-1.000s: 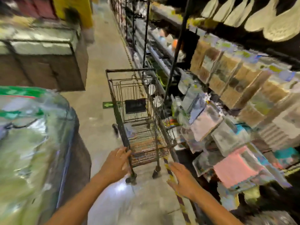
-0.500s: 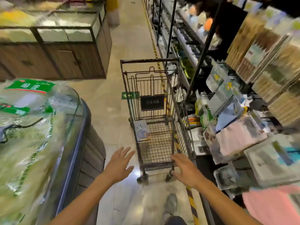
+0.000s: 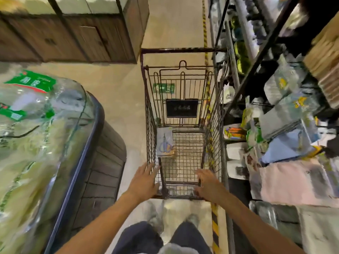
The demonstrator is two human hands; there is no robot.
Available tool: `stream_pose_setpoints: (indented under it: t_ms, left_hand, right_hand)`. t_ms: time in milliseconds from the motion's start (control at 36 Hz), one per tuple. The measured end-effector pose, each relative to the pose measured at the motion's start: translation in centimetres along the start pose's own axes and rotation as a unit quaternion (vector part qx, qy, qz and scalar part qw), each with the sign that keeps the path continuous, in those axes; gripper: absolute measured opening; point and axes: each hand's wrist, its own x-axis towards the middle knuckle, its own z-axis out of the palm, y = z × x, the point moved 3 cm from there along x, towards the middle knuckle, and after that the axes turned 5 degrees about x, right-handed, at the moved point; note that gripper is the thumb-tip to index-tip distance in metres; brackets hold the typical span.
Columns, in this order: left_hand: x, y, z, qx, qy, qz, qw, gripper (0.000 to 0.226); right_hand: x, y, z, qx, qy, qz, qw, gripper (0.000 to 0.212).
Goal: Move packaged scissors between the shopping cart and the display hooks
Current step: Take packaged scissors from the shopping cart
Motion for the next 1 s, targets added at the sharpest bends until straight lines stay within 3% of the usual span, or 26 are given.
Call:
stream_pose_setpoints:
  t_ms: [444,611,833,944,1000]
  left_hand:
    - [13.6,-1.4,1.5,-0.063,-0.075,0.030,0.995,0.072]
    - [18.4,-2.5,4.7,-0.122,-0.069,-0.010,0.990,0.077]
    - [24.9,-3.4,13.3,-0.182,-0.101,-0.110,0.972,0.083]
    - [27.7,-3.8,15.7,-0.175,-0.044,-0.124,0.976,0.080]
    - [28.8,-4.0,16.6,-0.194,-0.055,-0.138,0.970,0.079]
  right_hand:
    - [8.3,0.6,-1.0,0.043,-0.058,0.108,0.992,0.065]
    - [14.6,2.8,1.0,0.049,-0.058,0.096,0.993,0.057]
    - [24.2,9.5,9.2,0.078,-0.165,0.130,0.975,0.065]
    - [27.6,10.8,11.9,0.088,-0.136,0.104,0.981,0.062]
    - [29.4,11.0,12.9,0.076,-0.133,0.090,0.984,0.064]
